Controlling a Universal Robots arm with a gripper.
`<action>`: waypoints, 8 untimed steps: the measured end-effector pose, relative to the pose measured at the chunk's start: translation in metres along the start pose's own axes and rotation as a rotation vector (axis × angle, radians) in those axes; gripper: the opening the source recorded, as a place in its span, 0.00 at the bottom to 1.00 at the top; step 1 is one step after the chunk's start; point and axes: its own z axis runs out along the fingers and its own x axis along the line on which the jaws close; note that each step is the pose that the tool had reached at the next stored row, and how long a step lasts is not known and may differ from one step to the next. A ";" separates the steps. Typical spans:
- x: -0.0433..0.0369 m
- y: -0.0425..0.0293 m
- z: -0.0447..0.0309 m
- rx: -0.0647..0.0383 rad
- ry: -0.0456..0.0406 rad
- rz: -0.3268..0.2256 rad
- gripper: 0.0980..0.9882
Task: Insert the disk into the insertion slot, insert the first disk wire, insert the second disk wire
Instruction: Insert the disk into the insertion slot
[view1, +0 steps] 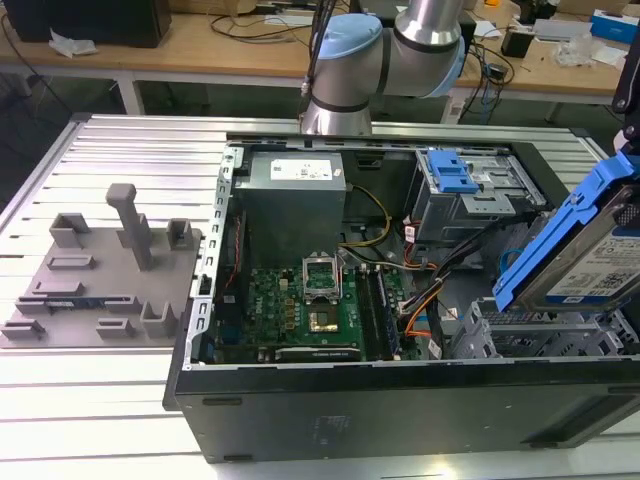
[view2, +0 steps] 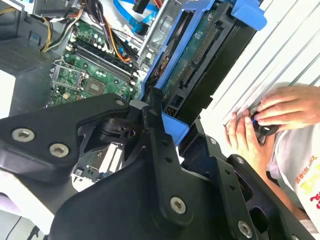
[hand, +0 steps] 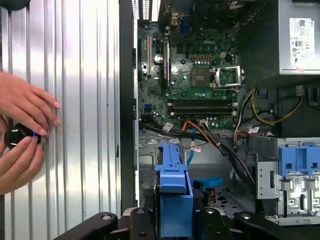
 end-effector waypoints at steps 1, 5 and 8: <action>0.0000 0.0000 0.0000 0.000 -0.0002 -0.001 0.30; 0.0000 0.0001 0.0000 0.000 -0.0001 -0.001 0.30; 0.0000 0.0008 0.0000 0.014 -0.0002 -0.002 0.30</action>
